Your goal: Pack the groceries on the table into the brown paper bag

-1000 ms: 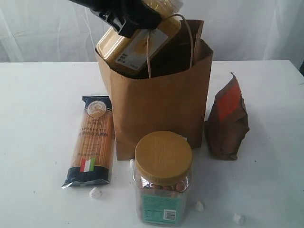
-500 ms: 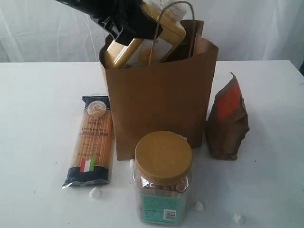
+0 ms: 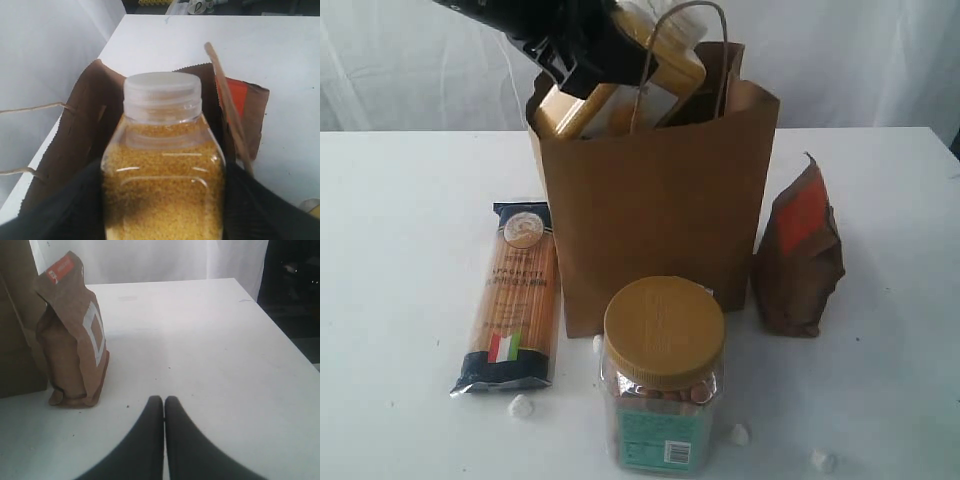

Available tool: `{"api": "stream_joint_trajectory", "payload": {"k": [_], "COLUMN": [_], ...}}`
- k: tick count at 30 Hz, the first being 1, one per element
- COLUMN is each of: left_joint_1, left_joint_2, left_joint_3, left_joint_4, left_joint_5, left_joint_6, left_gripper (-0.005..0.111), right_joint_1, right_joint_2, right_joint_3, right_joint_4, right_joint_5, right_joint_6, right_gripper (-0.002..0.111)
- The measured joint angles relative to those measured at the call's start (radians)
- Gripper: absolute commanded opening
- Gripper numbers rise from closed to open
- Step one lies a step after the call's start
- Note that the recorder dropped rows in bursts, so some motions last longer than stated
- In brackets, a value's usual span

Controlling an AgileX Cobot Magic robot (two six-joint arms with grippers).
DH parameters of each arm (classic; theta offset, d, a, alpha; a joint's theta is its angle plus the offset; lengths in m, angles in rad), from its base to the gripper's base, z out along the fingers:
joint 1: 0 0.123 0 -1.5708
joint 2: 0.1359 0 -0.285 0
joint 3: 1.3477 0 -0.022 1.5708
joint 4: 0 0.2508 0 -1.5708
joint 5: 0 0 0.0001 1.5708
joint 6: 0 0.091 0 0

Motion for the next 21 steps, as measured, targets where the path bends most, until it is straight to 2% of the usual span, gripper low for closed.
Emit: {"api": "stream_joint_trajectory", "payload": {"k": [4, 6, 18, 21], "left_joint_1": [0.000, 0.000, 0.000, 0.000], "left_joint_2": [0.021, 0.034, 0.062, 0.057], "left_joint_3": [0.000, 0.000, 0.000, -0.040], "left_joint_4": [-0.006, -0.012, -0.015, -0.015], "left_joint_5": [-0.034, -0.043, -0.057, -0.074], "left_joint_6": [0.000, 0.000, 0.000, 0.000], "left_gripper": [0.079, 0.081, 0.081, 0.079], "right_joint_1": [0.000, 0.000, 0.000, 0.000], "right_joint_2": [0.000, 0.000, 0.000, 0.000], "right_joint_3": [0.000, 0.000, 0.000, 0.000], "right_joint_4": [0.000, 0.000, 0.000, 0.000], "right_joint_5": [0.000, 0.000, 0.000, 0.000], "right_joint_6": [0.000, 0.000, 0.000, 0.000], "right_gripper": [0.000, 0.000, 0.000, 0.000]}}
